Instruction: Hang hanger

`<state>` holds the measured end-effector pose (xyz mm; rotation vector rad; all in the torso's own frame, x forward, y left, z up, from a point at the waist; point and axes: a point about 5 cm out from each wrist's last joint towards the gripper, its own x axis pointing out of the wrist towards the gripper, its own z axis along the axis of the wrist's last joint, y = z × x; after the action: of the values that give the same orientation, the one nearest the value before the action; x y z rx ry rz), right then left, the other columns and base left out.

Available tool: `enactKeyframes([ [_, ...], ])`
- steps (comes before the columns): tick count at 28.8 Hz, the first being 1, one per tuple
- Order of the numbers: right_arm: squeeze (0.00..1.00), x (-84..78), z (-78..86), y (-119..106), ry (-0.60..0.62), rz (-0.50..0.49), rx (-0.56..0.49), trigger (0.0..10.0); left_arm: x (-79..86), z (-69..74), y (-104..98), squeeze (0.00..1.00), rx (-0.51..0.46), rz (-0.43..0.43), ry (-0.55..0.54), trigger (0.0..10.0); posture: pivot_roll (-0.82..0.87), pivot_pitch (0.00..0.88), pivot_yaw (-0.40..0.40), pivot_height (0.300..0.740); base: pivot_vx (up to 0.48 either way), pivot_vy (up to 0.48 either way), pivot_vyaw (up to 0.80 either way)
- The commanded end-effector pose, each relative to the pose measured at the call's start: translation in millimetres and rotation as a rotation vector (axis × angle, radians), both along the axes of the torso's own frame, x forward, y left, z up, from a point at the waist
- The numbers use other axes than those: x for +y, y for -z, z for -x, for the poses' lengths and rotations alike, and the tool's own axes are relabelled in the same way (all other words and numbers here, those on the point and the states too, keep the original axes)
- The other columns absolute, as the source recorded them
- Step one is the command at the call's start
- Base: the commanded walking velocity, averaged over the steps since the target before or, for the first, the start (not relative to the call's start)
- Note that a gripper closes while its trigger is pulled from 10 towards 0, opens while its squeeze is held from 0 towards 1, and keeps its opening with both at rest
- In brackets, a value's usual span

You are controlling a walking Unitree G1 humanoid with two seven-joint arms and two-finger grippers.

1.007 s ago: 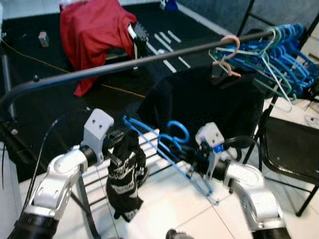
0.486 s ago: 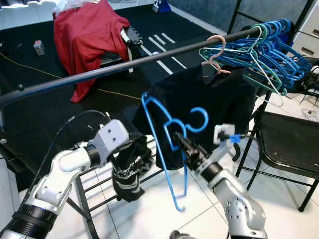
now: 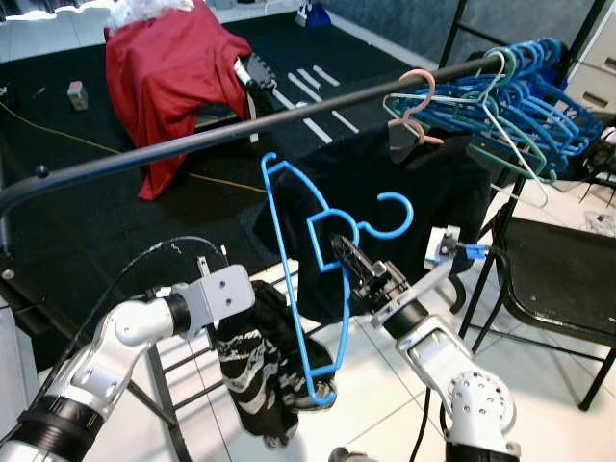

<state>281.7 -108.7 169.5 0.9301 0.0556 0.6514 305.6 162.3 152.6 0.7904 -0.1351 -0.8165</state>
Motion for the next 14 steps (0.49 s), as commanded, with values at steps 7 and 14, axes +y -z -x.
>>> enactKeyframes([
  [7, 0.0, -7.8, 21.5, 53, -0.271, 0.45, 0.077, 0.0, -0.3, -7.9, -4, 0.0, -0.049, 0.007, -0.02, 0.0, -0.1, 0.141, 0.013, 0.74, 0.0, 0.0, 0.0],
  [14, 0.0, -33.6, 15.0, 68, -0.127, 0.665, 0.111, 3.0, -0.4, -11.3, -4, 0.0, -0.039, 0.052, -0.055, 0.0, -0.1, 0.143, 0.014, 0.74, 0.0, 0.0, 0.0],
])
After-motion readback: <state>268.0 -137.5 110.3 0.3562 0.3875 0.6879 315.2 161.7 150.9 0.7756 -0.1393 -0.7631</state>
